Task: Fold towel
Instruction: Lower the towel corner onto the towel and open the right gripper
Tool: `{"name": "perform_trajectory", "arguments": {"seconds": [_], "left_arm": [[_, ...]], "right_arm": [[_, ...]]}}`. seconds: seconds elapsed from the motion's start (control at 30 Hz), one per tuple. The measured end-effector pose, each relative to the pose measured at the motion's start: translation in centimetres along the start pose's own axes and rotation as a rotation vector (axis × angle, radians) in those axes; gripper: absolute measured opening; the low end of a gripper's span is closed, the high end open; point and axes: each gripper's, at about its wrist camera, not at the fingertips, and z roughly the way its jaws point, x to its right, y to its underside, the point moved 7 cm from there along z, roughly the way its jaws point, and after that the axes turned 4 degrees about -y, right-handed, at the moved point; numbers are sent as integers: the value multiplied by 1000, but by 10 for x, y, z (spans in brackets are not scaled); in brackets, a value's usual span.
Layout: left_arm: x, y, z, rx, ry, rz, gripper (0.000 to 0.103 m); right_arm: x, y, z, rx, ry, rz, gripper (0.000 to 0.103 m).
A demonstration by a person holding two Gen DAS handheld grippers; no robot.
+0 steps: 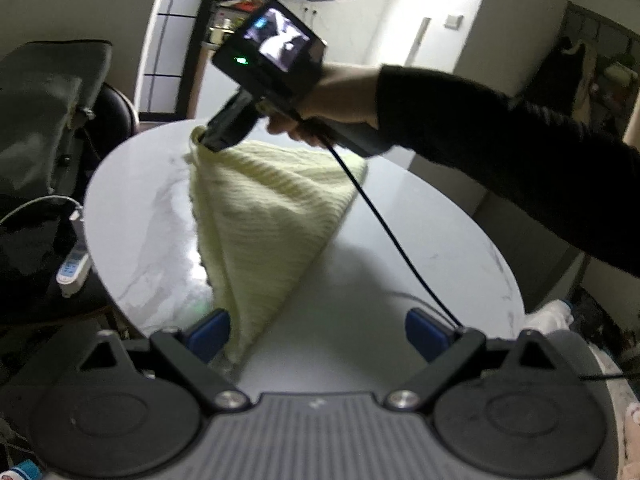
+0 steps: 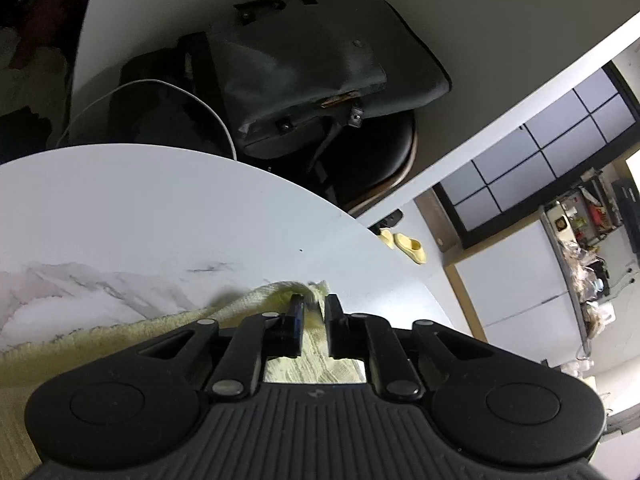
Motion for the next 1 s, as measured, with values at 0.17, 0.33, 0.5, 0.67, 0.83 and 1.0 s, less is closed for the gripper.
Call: {"name": "perform_trajectory", "arguments": {"seconds": [0.17,0.33,0.5,0.67,0.83,1.0], "left_arm": [[-6,5,-3,8,-35,-51,96],[-4,7,-6,4,-51,-48,96],[0,4,-5,7,-89,-30,96],[5,7,-2,-7,-130,-12,96],[10,8,-3,-4,-152,-24,96],[11,9,-2,-6,-186,-17,96]], "right_arm": [[7,2,-10,39,15,35,72],[6,7,-25,54,21,29,77],[6,21,-48,63,14,42,90],[8,45,-58,40,4,79,90],[15,73,-70,29,-11,161,90],[18,94,-82,30,-14,219,93]]}}
